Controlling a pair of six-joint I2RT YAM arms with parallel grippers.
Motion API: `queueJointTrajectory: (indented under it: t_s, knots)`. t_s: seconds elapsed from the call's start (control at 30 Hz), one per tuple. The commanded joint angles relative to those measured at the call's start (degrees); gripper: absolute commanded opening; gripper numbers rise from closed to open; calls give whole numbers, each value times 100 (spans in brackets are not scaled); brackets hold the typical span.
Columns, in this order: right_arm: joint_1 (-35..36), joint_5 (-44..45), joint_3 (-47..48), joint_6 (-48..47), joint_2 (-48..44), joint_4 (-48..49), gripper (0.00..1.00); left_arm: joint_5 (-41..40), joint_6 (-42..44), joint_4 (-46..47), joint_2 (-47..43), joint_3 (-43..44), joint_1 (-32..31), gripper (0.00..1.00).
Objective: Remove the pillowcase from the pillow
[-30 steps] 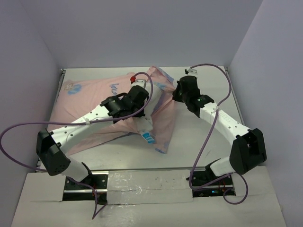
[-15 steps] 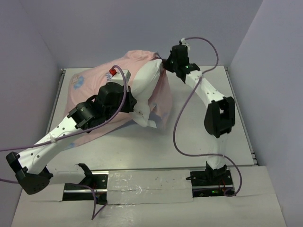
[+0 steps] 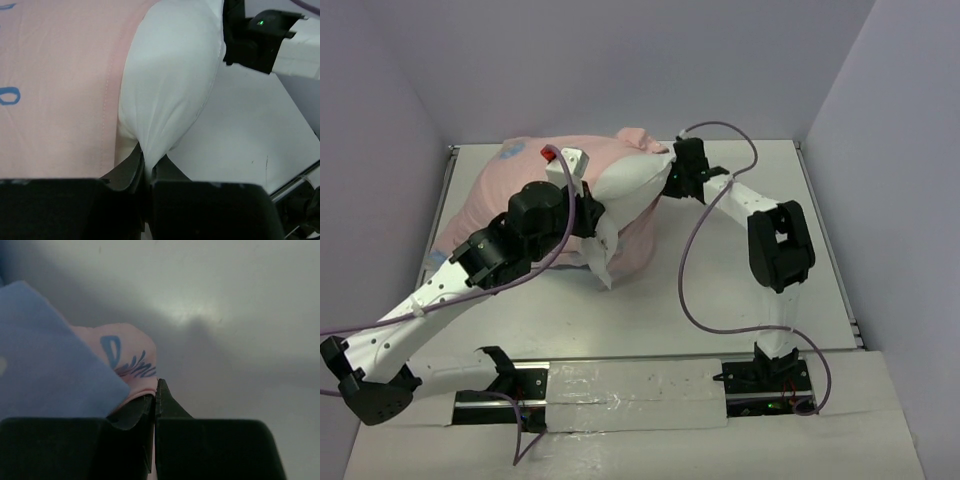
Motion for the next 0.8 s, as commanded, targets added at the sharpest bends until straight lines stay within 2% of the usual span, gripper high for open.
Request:
queueJointTrajectory:
  t_s: [0.0,0.03,0.07,0.1,0.27,0.43,0.53,0.57,0.6,0.63,0.7,0.73,0.77]
  knots:
    - [201,123,-1026,-447,-486,1718,0,613,401,1808,40,925,-61,0]
    - [333,-78,-1256,-245,-539,2033,0,763,446,1816,191,1365,-61,0]
    - [335,-194,-1258,-243,-505,2124,0,895,489,1799,332,1369,-52,0]
    - [396,-290,-1232,-130,-435,2098,0,948,551,1807,542,1778,-52,0]
    - [546,-318,-1083,90,-21,2011,0,1422,507,1983,817,2651,-52,0]
    - [747,-345,-916,336,242,1905,0,1230,498,1887,975,3065,-52,0]
    - [713,-336,-1099,328,103,2010,0,1055,638,1948,993,3163,-52,0]
    - [695,-388,-1292,267,-211,2028,8,967,657,1974,984,3084,-52,0]
    - [669,-362,-1389,197,-414,2028,21,749,692,2035,975,2979,-52,0]
    - [617,-344,-1460,40,-634,1897,43,668,709,2088,984,2665,-52,0]
    - [546,-152,-1574,3,-1361,1503,56,606,701,2229,1036,2312,-52,0]
    - [424,-72,-1697,3,-1627,1292,69,589,666,2308,1063,1927,-52,0]
    - [353,155,-1759,46,-2160,1116,77,545,648,2343,1089,1758,-52,0]
